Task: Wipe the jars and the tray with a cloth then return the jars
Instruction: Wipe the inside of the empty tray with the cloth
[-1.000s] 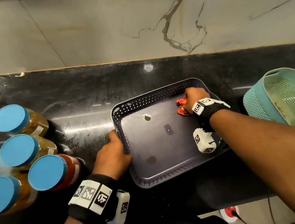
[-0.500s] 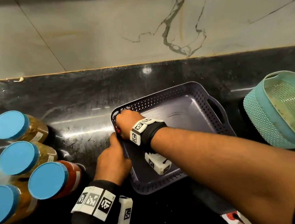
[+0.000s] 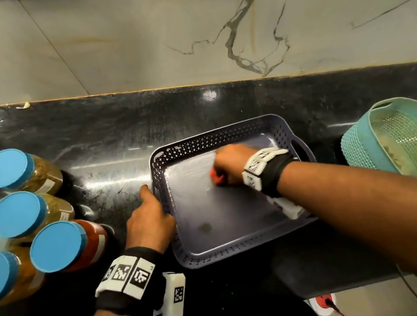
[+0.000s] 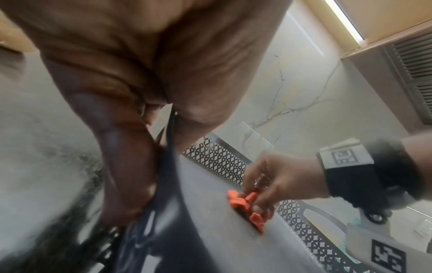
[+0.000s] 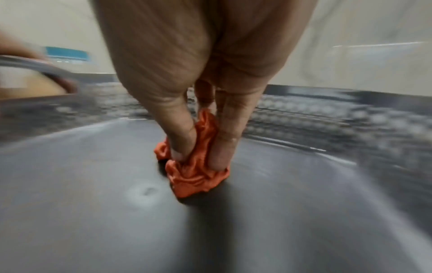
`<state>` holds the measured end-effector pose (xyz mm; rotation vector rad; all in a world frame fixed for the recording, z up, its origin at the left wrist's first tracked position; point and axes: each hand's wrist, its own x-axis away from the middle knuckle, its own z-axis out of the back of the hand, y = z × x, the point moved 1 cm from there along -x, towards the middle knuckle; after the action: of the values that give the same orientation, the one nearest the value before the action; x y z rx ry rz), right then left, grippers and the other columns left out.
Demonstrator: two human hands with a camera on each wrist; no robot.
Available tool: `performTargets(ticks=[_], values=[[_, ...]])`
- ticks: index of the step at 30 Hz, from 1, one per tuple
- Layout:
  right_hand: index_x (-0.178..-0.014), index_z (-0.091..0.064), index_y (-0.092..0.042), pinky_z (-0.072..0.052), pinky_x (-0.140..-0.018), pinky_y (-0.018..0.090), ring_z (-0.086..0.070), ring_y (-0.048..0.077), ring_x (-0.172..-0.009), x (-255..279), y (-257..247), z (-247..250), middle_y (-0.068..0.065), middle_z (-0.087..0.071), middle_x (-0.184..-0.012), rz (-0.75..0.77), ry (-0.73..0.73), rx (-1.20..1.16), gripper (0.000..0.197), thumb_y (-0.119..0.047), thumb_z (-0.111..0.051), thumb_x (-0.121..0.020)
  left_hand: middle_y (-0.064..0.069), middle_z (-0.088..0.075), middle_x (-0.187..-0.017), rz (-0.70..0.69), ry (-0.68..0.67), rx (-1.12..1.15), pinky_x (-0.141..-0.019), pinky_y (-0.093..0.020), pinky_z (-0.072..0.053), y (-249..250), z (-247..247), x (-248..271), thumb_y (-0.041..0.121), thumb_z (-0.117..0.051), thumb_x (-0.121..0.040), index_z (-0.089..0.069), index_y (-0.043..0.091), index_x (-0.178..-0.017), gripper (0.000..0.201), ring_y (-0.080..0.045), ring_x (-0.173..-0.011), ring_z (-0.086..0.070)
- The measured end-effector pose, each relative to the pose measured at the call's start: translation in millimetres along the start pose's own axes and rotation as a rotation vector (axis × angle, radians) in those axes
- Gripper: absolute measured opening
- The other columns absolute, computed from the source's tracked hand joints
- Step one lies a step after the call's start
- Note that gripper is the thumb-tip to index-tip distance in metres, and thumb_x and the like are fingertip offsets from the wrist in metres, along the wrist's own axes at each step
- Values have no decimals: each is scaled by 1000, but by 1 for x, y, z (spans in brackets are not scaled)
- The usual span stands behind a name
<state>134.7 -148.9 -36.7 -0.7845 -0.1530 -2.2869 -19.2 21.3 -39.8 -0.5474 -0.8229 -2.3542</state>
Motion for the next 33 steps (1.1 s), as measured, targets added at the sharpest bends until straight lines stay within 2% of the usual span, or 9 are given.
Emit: performTargets(ticks=[2,4,7,10,16,23,27,31,33], values=[[-72,-66,-12,-57,-74,33,-69,35,-84,5,45,-1,12,-71,-86,-217,64,-87,4,-13,-63,-70,-29,-66,-120,-1,1,14,-93,-47,-46,1,1,3,17,-60,-92,-29,10,-143,60,-48,-113,-63],[-90,-71,-14,-57,-85,38,-68,37,-98,13,75,-4,17,-71,-103,-386,148,-127,12,-15,-63,-82,-28,-66,-120,-13,-6,10,-91,-47,-47,1,3,3,18,-59,-93,-33,10,-138,53,-48,-112,-63],[-103,-66,-4,-53,-82,39,-65,42,-102,10,79,-5,22,-69,-108,-500,226,-184,20,-19,-59,-92,-25,-67,-120,-59,-43,-23,-88,-45,-48,0,3,-2,19,-59,-93,-32,15,-140,55,-45,-109,-64],[-93,-70,-6,-58,-81,39,-69,37,-92,-16,38,1,18,-73,-98,-387,249,-289,17,-16,-60,-85,-22,-68,-123,-101,-84,-42,-90,-45,-49,-2,3,-5,21,-62,-92,-25,21,-149,69,-43,-111,-65],[-98,-77,-18,-50,-80,30,-65,34,-98,-53,-83,10,12,-70,-100,144,171,-160,19,-18,-64,-84,-23,-69,-117,-123,-56,-32,-77,-39,-42,-4,3,-4,24,-62,-92,-24,25,-152,71,-45,-109,-64],[-110,-69,-11,-50,-78,35,-66,37,-98,-19,-104,-17,19,-68,-106,238,48,-114,24,-22,-61,-90,-27,-67,-122,-55,-23,-58,-95,-46,-48,-6,-4,-5,13,-60,-89,1,13,-161,94,-44,-114,-64],[-110,-68,-5,-51,-82,33,-65,37,-107,-4,-60,-11,21,-68,-114,16,20,-132,23,-14,-58,-91,-28,-65,-125,-28,-14,-57,-98,-47,-47,-13,4,-6,13,-60,-91,0,10,-160,92,-44,-116,-64],[-73,-66,-15,-55,-72,25,-73,22,-88,28,50,-21,2,-76,-85,-421,-22,-233,8,-7,-65,-75,-28,-67,-121,-23,-7,-12,-93,-47,-48,-13,6,-2,18,-60,-93,-24,9,-149,67,-47,-113,-64],[-84,-70,-10,-57,-76,30,-72,28,-91,32,77,-21,10,-76,-92,-557,50,-258,8,-11,-65,-77,-27,-67,-121,-44,-22,-11,-91,-46,-48,-11,5,1,20,-61,-93,-33,11,-140,55,-47,-113,-64]])
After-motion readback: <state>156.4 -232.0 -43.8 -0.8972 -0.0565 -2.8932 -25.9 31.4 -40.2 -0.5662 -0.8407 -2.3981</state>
